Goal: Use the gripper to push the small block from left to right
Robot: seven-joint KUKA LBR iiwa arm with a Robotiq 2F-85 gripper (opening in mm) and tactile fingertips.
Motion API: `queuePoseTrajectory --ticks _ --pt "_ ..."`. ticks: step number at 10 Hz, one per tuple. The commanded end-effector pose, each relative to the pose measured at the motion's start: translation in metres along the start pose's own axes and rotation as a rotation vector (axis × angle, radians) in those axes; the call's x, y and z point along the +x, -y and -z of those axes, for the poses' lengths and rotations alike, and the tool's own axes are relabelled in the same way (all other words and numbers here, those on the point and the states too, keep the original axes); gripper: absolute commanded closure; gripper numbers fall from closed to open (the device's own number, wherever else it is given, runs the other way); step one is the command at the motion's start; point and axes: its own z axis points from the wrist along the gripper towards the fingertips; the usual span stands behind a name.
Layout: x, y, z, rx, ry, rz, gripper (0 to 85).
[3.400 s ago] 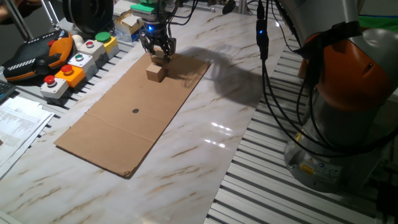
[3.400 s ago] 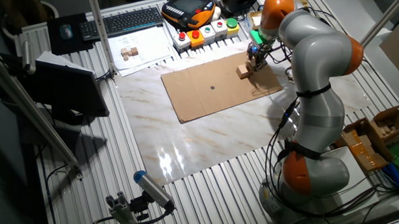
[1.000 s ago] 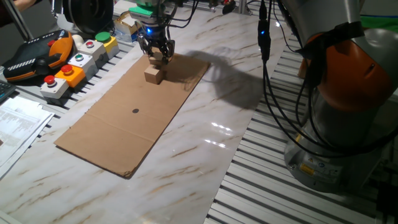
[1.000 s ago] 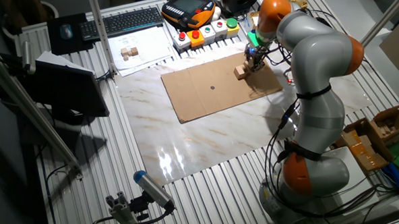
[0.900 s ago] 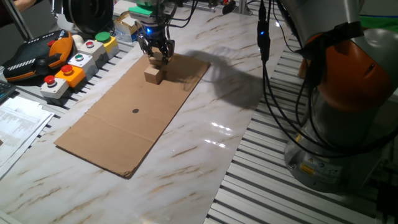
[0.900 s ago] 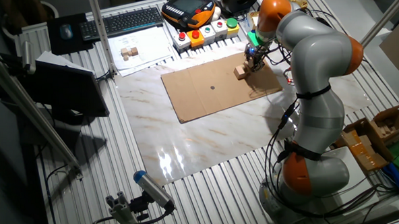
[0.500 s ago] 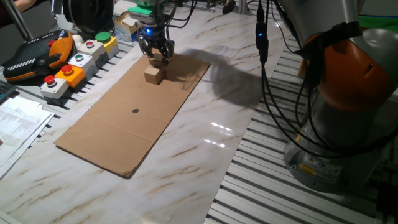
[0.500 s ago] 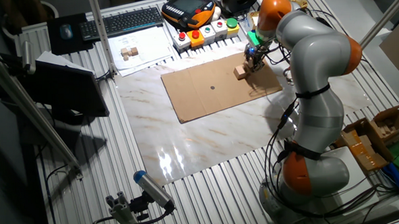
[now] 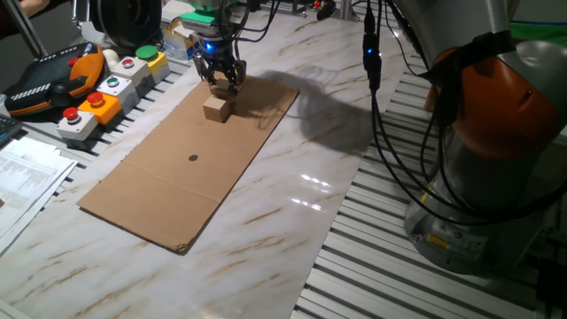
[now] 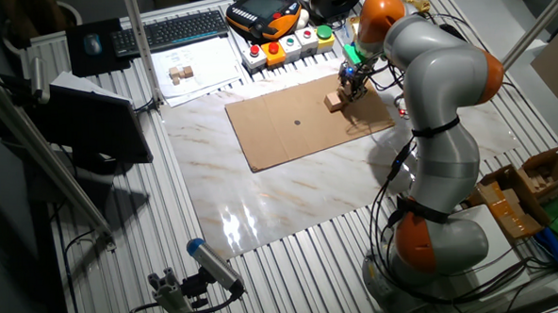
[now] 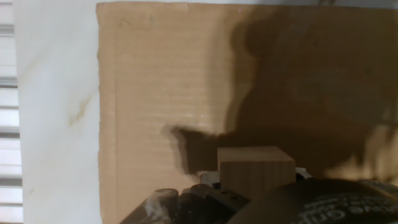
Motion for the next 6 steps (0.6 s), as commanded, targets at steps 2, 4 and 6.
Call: queuePoseTrajectory --ticks 2,4,6 --pt "0.006 -0.001 -0.002 0.0 -0.008 -0.018 84.3" --pt "0.014 -0.001 -0.002 0.002 -0.008 -0.024 84.3" --pt "0.023 -0.003 0.0 0.003 -0.005 -0.03 84.3"
